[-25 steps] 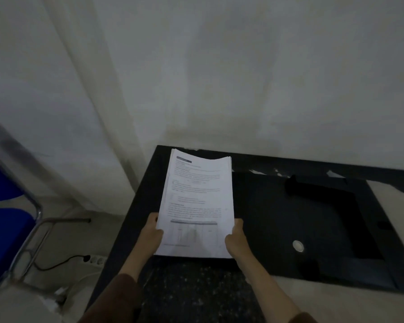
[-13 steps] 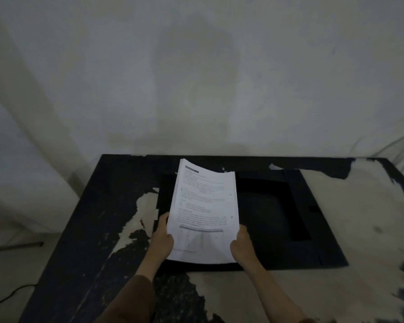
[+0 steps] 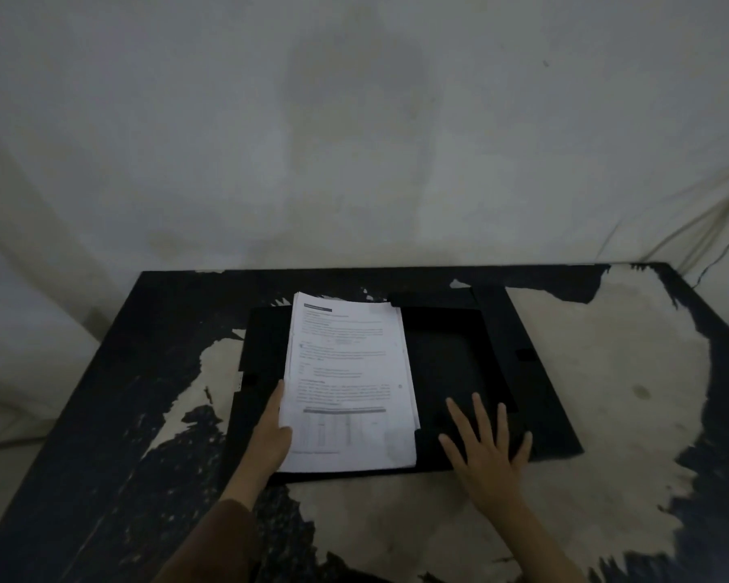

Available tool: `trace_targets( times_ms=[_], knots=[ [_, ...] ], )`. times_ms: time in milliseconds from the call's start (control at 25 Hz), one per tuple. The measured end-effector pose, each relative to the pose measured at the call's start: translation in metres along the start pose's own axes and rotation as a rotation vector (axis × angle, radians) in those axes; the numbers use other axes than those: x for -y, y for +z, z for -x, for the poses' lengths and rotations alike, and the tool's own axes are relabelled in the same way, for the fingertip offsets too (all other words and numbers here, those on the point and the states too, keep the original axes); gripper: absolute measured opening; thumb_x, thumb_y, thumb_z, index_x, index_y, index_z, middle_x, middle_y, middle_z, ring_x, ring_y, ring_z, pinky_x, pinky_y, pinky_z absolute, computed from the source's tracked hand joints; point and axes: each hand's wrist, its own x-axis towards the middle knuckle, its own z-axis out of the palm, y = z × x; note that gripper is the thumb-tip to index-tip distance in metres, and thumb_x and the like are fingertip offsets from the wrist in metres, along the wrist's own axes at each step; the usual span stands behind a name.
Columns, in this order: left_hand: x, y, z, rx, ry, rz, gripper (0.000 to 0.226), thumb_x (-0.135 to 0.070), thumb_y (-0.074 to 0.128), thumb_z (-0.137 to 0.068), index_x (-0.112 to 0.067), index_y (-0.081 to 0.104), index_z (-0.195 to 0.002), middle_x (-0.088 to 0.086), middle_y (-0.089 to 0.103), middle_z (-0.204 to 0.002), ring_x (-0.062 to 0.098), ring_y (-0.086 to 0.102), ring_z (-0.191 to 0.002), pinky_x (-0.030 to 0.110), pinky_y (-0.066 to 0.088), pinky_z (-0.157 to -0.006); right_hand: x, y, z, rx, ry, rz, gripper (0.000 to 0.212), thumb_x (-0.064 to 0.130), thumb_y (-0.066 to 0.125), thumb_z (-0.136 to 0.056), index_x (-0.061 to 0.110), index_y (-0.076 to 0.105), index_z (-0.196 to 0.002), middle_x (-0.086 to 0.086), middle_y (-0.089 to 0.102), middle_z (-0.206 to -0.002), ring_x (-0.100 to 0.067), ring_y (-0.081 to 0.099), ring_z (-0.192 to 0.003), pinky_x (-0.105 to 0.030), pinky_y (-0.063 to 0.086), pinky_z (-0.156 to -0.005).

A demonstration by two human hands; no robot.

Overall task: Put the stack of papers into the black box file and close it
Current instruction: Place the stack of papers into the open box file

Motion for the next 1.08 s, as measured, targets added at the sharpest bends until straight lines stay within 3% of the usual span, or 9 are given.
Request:
trace_targets(
  times_ms=[160, 280, 360, 400, 520, 640, 800, 880, 1080],
  knots=[
    [-0.009, 0.021, 0.001, 0.018, -0.032, 0.002, 0.073, 0.014, 0.031, -0.088, -0.023, 0.014, -0.149, 0.006, 0.031, -0.152, 0.019, 0.03, -0.138, 0.039, 0.02, -0.118, 0.001, 0.001, 0.002, 0.138, 0.031, -0.021, 0.065, 0.066, -0.006, -0.085, 0.042, 0.009, -0.144, -0.012, 0.054, -0.137, -0.044, 0.048, -0.124, -0.076, 0.033, -0.088],
    [-0.02, 0.038, -0.003, 0.055, -0.044, 0.01, 0.069, 0.007, 0.035, -0.091, -0.026, 0.016, -0.149, 0.006, 0.034, -0.15, 0.02, 0.034, -0.136, 0.043, 0.025, -0.115, -0.005, 0.009, -0.004, 0.144, -0.003, 0.025, 0.096, 0.076, -0.026, -0.063, 0.032, 0.002, -0.143, -0.007, 0.011, -0.158, -0.037, 0.008, -0.144, -0.073, 0.011, -0.106],
    [-0.026, 0.048, -0.006, 0.083, -0.058, 0.01, 0.067, 0.003, 0.036, -0.093, -0.027, 0.015, -0.149, 0.006, 0.035, -0.15, 0.021, 0.035, -0.136, 0.045, 0.026, -0.116, -0.008, 0.017, -0.004, 0.1, -0.027, 0.022, 0.094, 0.078, -0.029, -0.057, 0.032, -0.018, -0.138, 0.003, -0.02, -0.154, -0.028, -0.013, -0.145, -0.065, -0.001, -0.111],
    [-0.028, 0.052, -0.008, 0.094, -0.065, 0.002, 0.068, 0.004, 0.036, -0.093, -0.028, 0.015, -0.149, 0.005, 0.034, -0.151, 0.021, 0.034, -0.137, 0.045, 0.026, -0.116, -0.01, 0.017, -0.005, 0.069, -0.047, 0.008, 0.084, 0.079, -0.019, -0.066, 0.034, -0.021, -0.137, 0.005, -0.023, -0.153, -0.024, -0.014, -0.145, -0.063, -0.001, -0.112],
    [-0.035, 0.065, -0.011, 0.128, -0.074, -0.029, 0.072, 0.008, 0.035, -0.091, -0.027, 0.012, -0.149, 0.004, 0.029, -0.153, 0.02, 0.031, -0.138, 0.044, 0.023, -0.118, -0.021, 0.001, -0.009, -0.044, -0.006, -0.04, 0.071, 0.07, 0.003, -0.083, 0.033, 0.003, -0.144, -0.006, 0.011, -0.159, -0.018, 0.002, -0.145, -0.062, 0.019, -0.108],
    [-0.037, 0.075, -0.013, 0.126, -0.104, -0.022, 0.075, 0.015, 0.032, -0.087, -0.024, 0.013, -0.149, 0.007, 0.031, -0.152, 0.021, 0.033, -0.136, 0.043, 0.025, -0.119, -0.039, -0.013, -0.017, -0.07, 0.112, -0.071, 0.079, 0.067, -0.002, -0.086, 0.021, 0.033, -0.139, -0.024, 0.045, -0.142, -0.04, 0.038, -0.132, -0.069, 0.037, -0.093],
    [-0.038, 0.088, -0.012, 0.102, -0.134, 0.005, 0.077, 0.016, 0.033, -0.085, -0.024, 0.016, -0.148, 0.009, 0.037, -0.148, 0.023, 0.037, -0.133, 0.044, 0.029, -0.116, -0.044, -0.004, -0.021, -0.019, 0.166, -0.04, 0.082, 0.066, 0.0, -0.087, 0.016, 0.04, -0.138, -0.024, 0.053, -0.134, -0.046, 0.053, -0.119, -0.073, 0.04, -0.086],
    [-0.042, 0.1, -0.012, 0.125, -0.104, 0.016, 0.076, 0.017, 0.031, -0.085, -0.023, 0.016, -0.148, 0.009, 0.036, -0.149, 0.022, 0.037, -0.134, 0.044, 0.027, -0.117, -0.047, 0.0, -0.022, 0.0, 0.171, -0.028, 0.087, 0.065, 0.002, -0.089, 0.009, 0.054, -0.129, -0.023, 0.055, -0.132, -0.045, 0.054, -0.118, -0.072, 0.04, -0.087],
    [-0.05, 0.124, -0.013, 0.174, -0.087, 0.013, 0.075, 0.016, 0.03, -0.086, -0.02, 0.012, -0.149, 0.006, 0.03, -0.152, 0.02, 0.03, -0.138, 0.037, 0.02, -0.118, -0.049, 0.001, -0.024, -0.038, 0.145, -0.075, 0.091, 0.066, 0.0, -0.087, 0.006, 0.056, -0.126, -0.024, 0.056, -0.132, -0.046, 0.053, -0.119, -0.074, 0.036, -0.089]
  ],
)
